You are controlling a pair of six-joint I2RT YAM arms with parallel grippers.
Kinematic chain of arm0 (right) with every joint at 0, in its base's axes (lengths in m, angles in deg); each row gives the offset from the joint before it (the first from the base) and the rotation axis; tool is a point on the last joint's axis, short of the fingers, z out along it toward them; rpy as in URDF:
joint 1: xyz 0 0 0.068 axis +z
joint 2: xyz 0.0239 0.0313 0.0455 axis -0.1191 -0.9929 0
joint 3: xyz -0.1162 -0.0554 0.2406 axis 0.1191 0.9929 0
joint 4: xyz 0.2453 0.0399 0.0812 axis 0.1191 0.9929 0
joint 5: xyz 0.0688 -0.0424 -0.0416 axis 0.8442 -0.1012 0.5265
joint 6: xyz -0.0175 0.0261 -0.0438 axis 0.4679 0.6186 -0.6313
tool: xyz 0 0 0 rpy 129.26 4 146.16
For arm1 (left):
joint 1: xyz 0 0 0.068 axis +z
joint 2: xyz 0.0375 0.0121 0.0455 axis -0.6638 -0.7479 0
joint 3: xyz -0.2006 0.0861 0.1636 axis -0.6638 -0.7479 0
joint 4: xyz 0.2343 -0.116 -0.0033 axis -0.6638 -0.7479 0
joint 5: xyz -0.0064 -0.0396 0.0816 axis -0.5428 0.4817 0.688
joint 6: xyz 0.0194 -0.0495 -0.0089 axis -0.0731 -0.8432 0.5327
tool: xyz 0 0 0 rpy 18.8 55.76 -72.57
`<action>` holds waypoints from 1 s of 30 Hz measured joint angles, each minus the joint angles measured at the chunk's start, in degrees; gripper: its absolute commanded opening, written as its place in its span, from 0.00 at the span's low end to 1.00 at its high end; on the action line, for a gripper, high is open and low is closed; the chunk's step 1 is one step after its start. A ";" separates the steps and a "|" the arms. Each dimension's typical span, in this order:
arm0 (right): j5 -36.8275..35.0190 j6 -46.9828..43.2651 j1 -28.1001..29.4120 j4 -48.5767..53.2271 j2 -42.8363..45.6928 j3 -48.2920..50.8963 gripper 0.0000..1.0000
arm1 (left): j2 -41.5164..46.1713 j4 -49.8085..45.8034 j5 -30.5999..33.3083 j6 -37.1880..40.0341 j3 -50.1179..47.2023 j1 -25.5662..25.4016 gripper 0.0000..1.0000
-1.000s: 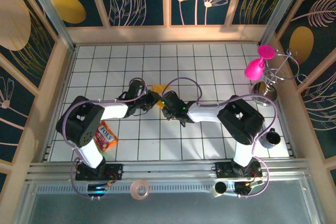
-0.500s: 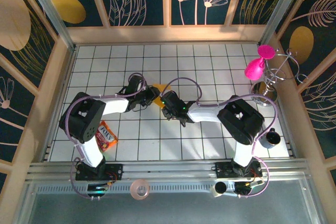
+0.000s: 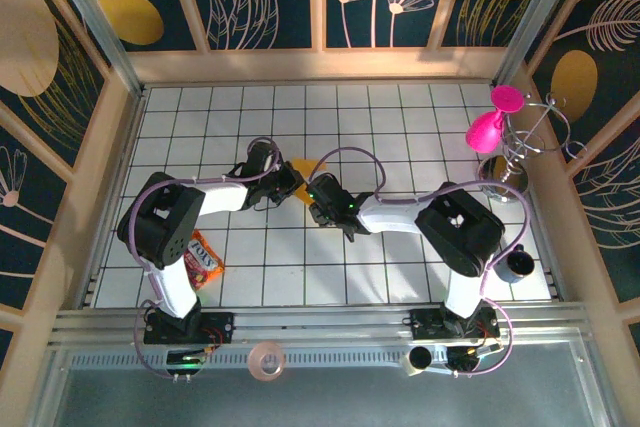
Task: Fold a paper plane with a square sheet of paper (pick it up from the middle)
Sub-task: Third fold the triangle at the center of the table.
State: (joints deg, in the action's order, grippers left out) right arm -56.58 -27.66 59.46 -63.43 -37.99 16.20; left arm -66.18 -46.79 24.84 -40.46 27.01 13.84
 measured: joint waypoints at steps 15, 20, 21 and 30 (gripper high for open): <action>-5.84 2.69 2.36 3.30 -2.58 -4.79 0.33 | 0.22 -1.01 0.24 -0.22 0.00 0.00 0.05; -6.45 2.86 2.36 4.31 -3.67 -4.79 0.33 | 0.35 -1.03 0.24 -0.24 0.00 0.00 0.05; -6.45 2.86 2.36 4.37 -3.72 -4.79 0.32 | 0.37 -1.03 0.24 -0.24 0.00 0.00 0.05; -7.13 2.86 2.40 4.59 -3.78 -4.79 0.24 | 0.44 -1.36 0.42 -0.37 0.00 0.00 0.13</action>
State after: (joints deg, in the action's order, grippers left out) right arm -63.71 -24.80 61.86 -58.84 -41.77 11.41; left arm -65.75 -48.15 25.26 -40.83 27.01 13.84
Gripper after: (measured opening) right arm 0.263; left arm 0.101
